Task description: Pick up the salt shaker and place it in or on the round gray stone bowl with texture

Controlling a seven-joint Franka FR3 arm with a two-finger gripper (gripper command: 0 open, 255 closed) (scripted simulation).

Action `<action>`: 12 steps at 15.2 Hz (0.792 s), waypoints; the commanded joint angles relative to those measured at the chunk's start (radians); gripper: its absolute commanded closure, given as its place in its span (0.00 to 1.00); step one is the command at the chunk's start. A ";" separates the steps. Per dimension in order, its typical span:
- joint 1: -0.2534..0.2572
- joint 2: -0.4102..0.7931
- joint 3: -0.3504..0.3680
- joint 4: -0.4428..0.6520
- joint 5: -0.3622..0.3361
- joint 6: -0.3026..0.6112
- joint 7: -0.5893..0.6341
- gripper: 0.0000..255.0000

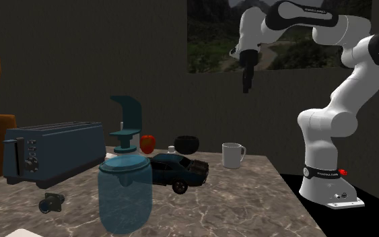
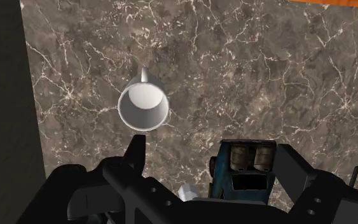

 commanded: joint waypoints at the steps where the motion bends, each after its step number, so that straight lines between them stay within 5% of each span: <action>1: 0.000 0.000 0.000 0.000 0.000 0.000 0.000 0.00; 12: 0.001 0.370 0.044 0.087 -0.025 0.266 0.022 0.00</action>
